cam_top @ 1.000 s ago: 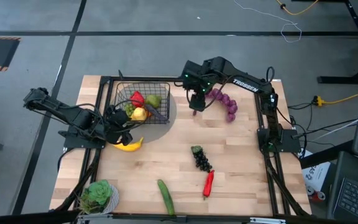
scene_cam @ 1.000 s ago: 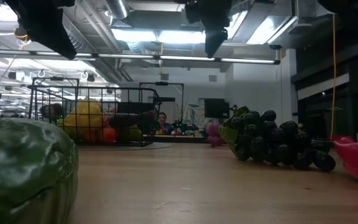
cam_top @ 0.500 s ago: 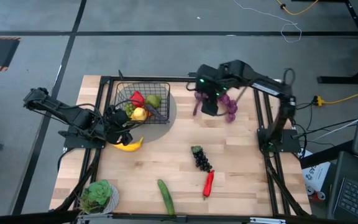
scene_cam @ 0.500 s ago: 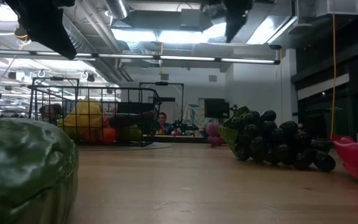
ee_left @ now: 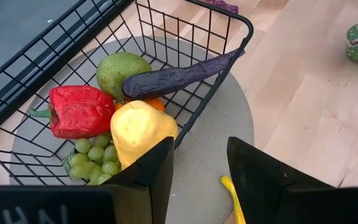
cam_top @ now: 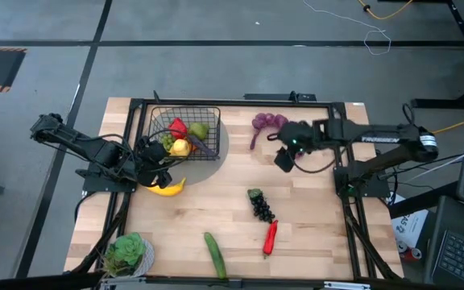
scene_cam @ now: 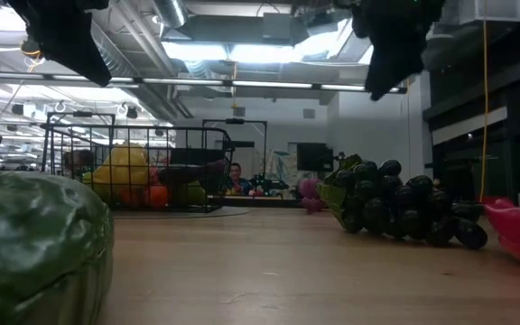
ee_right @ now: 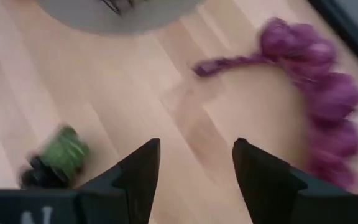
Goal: Build produce basket
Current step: Adjust the black grapes on the table, then put the chili pepper into the wire basket
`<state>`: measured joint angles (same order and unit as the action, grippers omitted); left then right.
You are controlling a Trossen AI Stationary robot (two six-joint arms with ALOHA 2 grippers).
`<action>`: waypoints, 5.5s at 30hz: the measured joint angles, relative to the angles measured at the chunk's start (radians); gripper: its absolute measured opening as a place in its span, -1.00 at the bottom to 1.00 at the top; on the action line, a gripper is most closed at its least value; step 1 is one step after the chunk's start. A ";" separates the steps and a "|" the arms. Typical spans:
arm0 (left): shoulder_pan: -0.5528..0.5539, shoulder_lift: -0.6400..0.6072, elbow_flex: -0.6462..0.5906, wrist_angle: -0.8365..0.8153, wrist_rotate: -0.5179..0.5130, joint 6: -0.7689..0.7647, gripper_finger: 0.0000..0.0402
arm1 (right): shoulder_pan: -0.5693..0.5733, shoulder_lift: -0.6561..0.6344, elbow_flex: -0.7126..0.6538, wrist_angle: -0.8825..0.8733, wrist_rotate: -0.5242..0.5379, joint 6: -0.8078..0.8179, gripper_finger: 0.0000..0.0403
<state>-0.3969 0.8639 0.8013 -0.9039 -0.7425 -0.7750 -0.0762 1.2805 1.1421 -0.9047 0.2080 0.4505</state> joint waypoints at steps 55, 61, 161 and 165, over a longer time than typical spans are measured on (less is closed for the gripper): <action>0.000 0.000 0.000 0.000 -0.061 -0.001 -0.29 | 0.090 0.473 -0.027 0.539 0.168 -0.095 0.00; 0.000 0.000 0.000 0.000 -0.061 -0.001 -0.29 | 0.055 0.450 0.156 0.237 0.156 -0.167 0.00; 0.000 0.000 0.000 0.000 -0.053 -0.004 -0.29 | 0.610 0.706 0.375 0.400 0.127 0.178 0.00; 0.000 0.000 0.000 0.000 -0.053 -0.004 -0.29 | 0.599 0.706 0.374 0.123 0.190 0.309 0.00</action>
<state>-0.3972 0.8638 0.8013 -0.9039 -0.7952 -0.7792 0.5224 1.9865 1.5164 -0.7822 0.3976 0.7595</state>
